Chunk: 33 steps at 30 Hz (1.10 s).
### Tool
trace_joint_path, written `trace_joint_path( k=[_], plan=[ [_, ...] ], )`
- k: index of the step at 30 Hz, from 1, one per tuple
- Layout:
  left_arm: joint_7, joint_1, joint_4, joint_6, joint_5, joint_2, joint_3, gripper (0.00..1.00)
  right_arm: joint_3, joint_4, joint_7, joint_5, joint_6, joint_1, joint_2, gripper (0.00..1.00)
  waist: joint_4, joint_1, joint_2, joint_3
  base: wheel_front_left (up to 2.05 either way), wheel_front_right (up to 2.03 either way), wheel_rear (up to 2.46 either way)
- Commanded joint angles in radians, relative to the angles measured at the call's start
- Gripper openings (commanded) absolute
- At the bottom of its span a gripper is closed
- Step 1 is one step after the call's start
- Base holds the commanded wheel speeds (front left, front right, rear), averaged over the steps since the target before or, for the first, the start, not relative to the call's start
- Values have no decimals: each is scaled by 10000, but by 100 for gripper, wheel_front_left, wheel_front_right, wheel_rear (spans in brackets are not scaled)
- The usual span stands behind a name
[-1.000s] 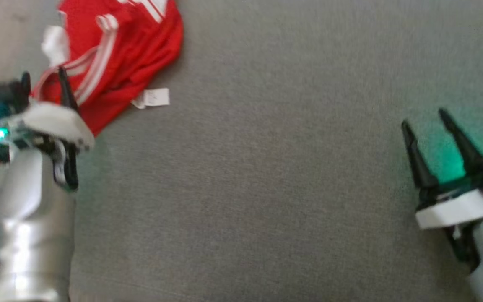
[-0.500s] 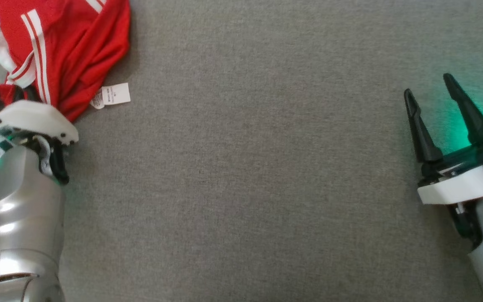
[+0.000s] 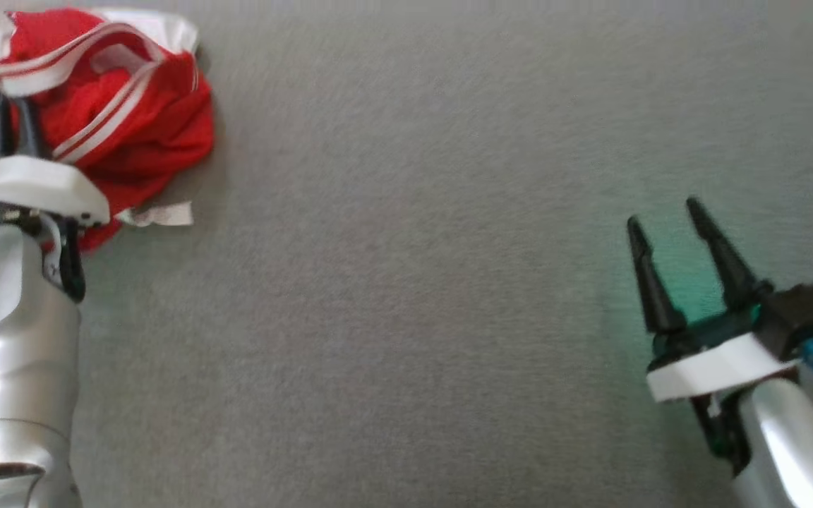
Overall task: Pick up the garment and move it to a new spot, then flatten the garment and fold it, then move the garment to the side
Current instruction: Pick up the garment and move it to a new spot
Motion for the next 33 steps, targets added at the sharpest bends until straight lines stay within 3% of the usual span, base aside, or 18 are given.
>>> trace_joint_path(
  k=[1, 8, 16, 24, 33],
  plan=[
    [-108, -283, -541, -78, 106, 533, 39, 0, 219, -228, -55, -42, -7, 223, 48, 100, -780, 1, 0, -880, 0, 0, 0],
    [-8, -557, -1936, -427, 340, 304, -754, 0, 311, -174, -55, 4, -7, 815, 469, 100, -1905, 1, 0, -2078, 0, 0, 0],
    [716, -825, -3555, -643, 97, -487, -1997, 0, 270, -241, -55, 35, -7, 1407, 623, 100, -2885, 1, 0, -2992, 0, 0, 0],
    [1540, -831, -4479, -671, -716, -874, -3565, 0, 413, -456, -55, 150, -7, 1294, 709, 100, -3585, 1, 0, -2985, 0, 0, 0],
    [1573, 1061, -3635, -673, -1301, -1030, -4579, 0, 565, -464, -55, 155, -7, 1126, 922, 100, -3832, 1, 0, -2275, 0, 0, 0]
  ],
)
